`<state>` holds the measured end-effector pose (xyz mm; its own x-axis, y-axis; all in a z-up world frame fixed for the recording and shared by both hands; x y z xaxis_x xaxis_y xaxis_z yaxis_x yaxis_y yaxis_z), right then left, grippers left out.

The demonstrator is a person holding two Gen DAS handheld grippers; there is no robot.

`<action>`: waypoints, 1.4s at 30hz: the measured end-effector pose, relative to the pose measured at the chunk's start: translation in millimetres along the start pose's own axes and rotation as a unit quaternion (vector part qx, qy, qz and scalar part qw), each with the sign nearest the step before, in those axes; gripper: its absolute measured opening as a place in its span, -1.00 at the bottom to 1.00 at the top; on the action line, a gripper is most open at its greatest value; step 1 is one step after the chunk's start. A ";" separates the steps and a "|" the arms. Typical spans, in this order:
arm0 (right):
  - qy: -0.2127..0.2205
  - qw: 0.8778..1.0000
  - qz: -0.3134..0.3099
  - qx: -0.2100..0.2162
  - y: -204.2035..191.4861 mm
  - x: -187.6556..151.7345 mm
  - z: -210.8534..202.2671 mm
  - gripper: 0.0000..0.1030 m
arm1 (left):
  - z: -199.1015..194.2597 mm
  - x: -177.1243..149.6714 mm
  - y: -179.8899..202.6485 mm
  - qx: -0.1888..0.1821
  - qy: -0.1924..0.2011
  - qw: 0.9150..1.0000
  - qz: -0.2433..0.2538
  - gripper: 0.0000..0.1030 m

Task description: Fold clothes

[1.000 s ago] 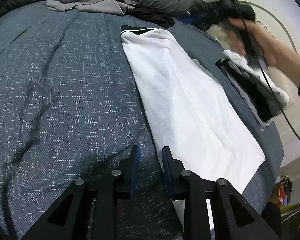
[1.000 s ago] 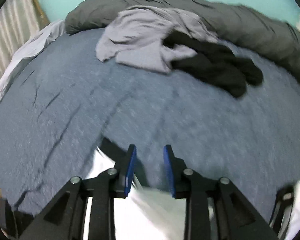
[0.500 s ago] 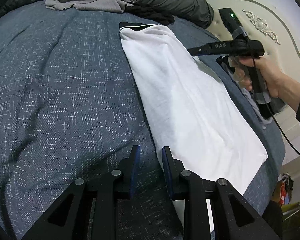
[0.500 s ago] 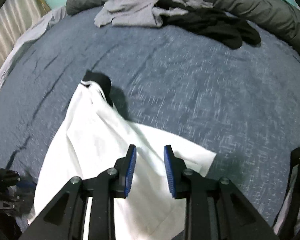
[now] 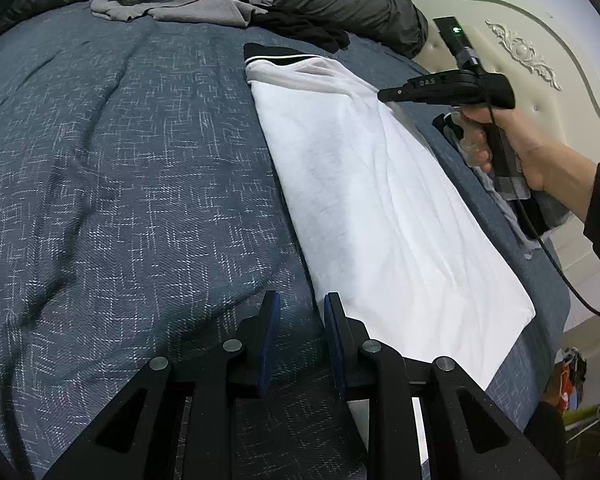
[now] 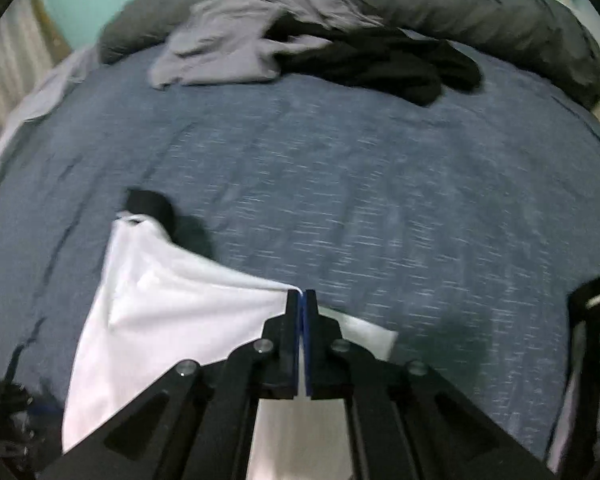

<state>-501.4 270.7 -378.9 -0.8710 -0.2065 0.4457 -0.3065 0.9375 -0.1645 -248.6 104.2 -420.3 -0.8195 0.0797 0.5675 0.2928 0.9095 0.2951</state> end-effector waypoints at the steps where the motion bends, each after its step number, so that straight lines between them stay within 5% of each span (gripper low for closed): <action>1: -0.002 1.000 0.009 -0.011 4.5 0.7 3.9 -0.99 | 0.7 0.4 -0.3 0.000 0.000 1.000 0.000 -0.52; 6: -0.044 0.997 0.060 0.009 13.7 -5.7 22.6 -0.98 | 0.4 -1.3 -2.1 -0.001 -0.001 1.000 -0.001 -0.52; 10: -0.004 0.996 0.083 0.019 22.7 0.3 4.0 -0.92 | -3.5 -3.1 1.3 -0.007 -0.002 1.000 -0.003 -0.52; 12: -0.004 0.996 0.084 0.025 26.3 -7.6 -2.7 -0.69 | -4.6 -3.2 3.6 -0.012 -0.001 1.000 -0.005 -0.52; 16: -0.004 0.996 0.086 0.037 33.3 -23.5 -16.0 -0.60 | -6.7 -4.1 8.0 -0.022 -0.001 1.000 -0.009 -0.40; 25: -0.014 0.992 0.111 0.064 49.3 -60.7 -22.7 -0.60 | 1.9 -11.9 22.4 -0.062 -0.015 0.998 -0.017 -0.37; 27: -0.013 0.991 0.112 0.070 48.2 -63.9 -24.1 -0.84 | 4.1 -14.3 23.0 -0.071 -0.019 0.997 -0.022 -0.40; 29: -0.009 0.992 0.112 0.061 49.5 -62.9 -22.7 -0.93 | 3.7 -14.5 24.0 -0.078 -0.021 0.996 -0.027 -0.74; 31: 0.000 0.992 0.115 0.049 53.5 -59.4 -22.7 -0.95 | 1.5 -13.3 23.2 -0.087 -0.018 0.995 -0.034 -0.80; 36: 0.016 0.990 0.142 0.007 76.4 -54.1 -22.7 -0.95 | -6.4 -11.7 22.9 -0.086 -0.011 0.996 -0.026 -0.83; 42: 0.012 0.989 0.144 0.014 70.7 -55.0 -20.0 -0.94 | -7.1 -22.6 21.4 -0.081 -0.022 0.996 -0.032 -0.81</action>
<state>-467.5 353.9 -397.5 -0.9147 0.0745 0.3971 -0.0582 0.9483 -0.3120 -220.3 119.0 -421.3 -0.8585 0.0445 0.5108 0.3123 0.8355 0.4521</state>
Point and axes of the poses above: each gripper's, at about its wrist camera, not at the fingertips, and z roughly the way its jaws point, y to its right, x to its top, the point moved 10 cm from there along z, roughly the way its jaws point, and after that the axes turned 12 degrees about z, right-handed, at the moved point
